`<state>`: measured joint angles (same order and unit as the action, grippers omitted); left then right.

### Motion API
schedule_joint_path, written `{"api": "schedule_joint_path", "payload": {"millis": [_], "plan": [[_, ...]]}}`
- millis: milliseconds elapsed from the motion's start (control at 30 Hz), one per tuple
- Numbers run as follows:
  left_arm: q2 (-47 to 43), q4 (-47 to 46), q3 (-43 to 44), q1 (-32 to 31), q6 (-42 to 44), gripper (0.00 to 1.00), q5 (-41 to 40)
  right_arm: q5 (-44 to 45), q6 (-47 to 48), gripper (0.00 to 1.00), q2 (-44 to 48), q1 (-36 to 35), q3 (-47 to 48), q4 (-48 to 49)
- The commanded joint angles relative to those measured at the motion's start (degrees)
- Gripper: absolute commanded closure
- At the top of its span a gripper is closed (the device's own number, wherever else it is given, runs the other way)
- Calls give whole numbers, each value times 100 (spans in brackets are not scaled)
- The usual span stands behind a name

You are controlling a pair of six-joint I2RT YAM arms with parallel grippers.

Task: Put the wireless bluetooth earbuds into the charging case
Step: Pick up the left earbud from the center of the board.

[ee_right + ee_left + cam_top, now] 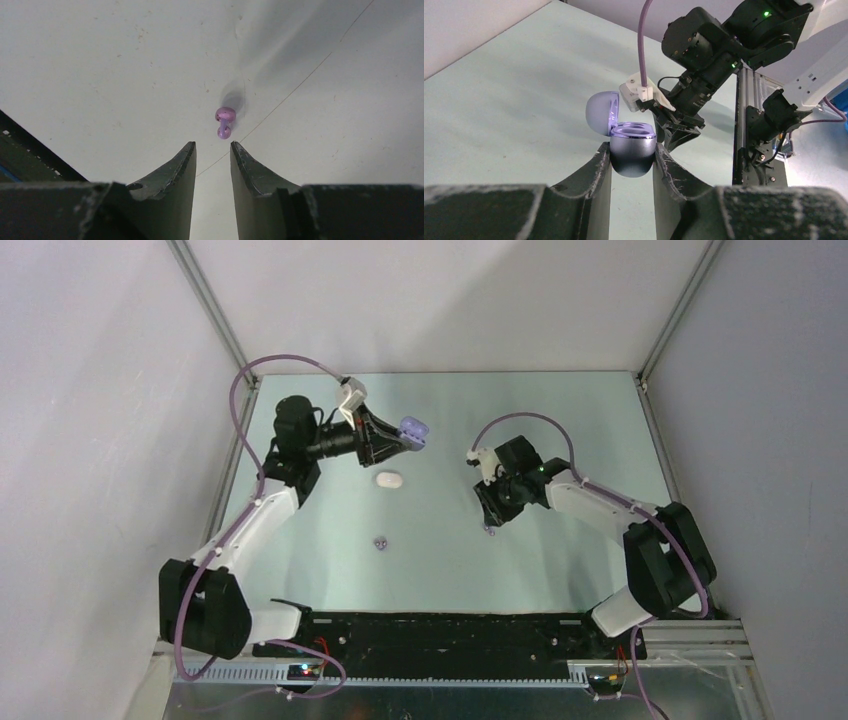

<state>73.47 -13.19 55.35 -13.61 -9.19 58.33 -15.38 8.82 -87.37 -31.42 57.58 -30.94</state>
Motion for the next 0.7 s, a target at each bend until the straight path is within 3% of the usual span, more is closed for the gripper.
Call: {"api": "schedule_joint_path", "payload": {"millis": [0,667], "plan": [[-268,-226,-12,83,-39,100,-81,234,-87,64,-179,-71,51,145],[-351,-260,-92,184,-39,100,-85,252,87,72,-695,-141,56,336]]}}
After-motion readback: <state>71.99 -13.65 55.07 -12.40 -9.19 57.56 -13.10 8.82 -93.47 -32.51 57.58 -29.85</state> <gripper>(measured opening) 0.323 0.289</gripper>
